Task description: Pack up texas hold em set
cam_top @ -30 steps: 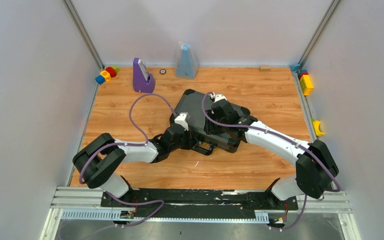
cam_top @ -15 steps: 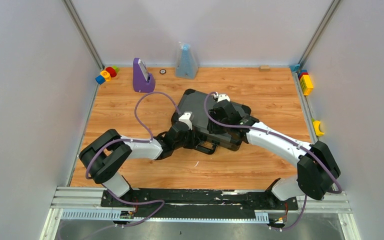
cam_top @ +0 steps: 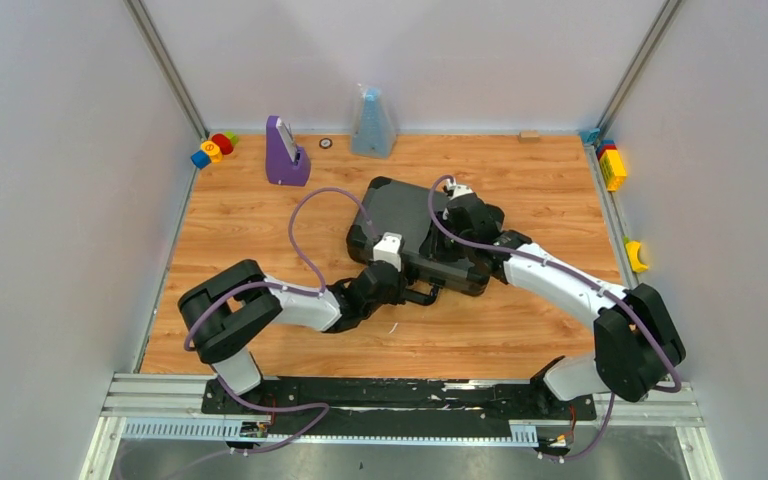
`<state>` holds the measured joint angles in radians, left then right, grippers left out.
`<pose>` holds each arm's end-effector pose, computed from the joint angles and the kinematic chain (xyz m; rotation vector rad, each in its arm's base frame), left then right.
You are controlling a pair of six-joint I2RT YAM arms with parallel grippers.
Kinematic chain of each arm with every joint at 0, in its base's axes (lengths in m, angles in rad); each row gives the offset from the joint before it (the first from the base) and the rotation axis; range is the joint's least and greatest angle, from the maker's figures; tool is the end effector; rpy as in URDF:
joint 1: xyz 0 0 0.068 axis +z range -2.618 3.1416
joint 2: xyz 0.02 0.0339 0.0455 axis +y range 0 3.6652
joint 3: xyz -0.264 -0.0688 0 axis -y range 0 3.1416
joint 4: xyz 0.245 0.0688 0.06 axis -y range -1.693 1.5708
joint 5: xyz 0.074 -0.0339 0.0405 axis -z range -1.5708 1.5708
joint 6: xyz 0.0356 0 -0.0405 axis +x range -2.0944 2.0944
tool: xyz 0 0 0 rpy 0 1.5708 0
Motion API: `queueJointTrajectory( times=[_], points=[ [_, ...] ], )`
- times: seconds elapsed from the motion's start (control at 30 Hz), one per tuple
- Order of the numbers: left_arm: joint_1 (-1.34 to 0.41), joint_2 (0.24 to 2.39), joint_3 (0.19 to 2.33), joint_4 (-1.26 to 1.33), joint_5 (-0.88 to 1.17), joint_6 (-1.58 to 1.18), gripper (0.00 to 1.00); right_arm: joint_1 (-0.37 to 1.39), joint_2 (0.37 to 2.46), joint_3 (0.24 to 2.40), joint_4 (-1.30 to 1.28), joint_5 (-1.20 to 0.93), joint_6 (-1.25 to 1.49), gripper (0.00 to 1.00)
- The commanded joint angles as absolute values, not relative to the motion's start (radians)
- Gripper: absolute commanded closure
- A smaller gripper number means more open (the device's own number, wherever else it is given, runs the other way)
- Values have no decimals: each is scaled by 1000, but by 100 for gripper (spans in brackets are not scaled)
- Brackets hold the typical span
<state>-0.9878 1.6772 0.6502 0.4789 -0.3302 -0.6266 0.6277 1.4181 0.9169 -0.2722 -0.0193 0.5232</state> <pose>0.1847 -0.2592 0.1413 0.1875 2.1403 -0.6206 0.2440 0.1779 0.2328 -0.1363 2.4173 0.5746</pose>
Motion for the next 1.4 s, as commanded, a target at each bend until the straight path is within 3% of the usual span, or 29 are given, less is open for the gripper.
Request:
queueJointTrajectory(
  times=[0.0, 0.23, 0.5, 0.93, 1.13, 1.37],
  points=[
    [-1013, 1795, 678, 509, -456, -552, 100, 621, 1476, 839, -427, -104, 537, 81],
    [-1069, 1840, 570, 796, -542, -451, 100, 610, 1470, 836, -411, -162, 551, 83],
    [-1069, 1933, 537, 1097, -419, -307, 100, 584, 1460, 808, -386, -235, 573, 84],
    [-1039, 1904, 718, 580, -410, -226, 100, 557, 1386, 781, -393, -250, 591, 85],
    [-1042, 1860, 672, 703, -271, 21, 100, 535, 1362, 776, -399, -253, 594, 86],
    [-1041, 1773, 679, 611, -218, 84, 100, 509, 1309, 777, -420, -247, 597, 89]
  ],
)
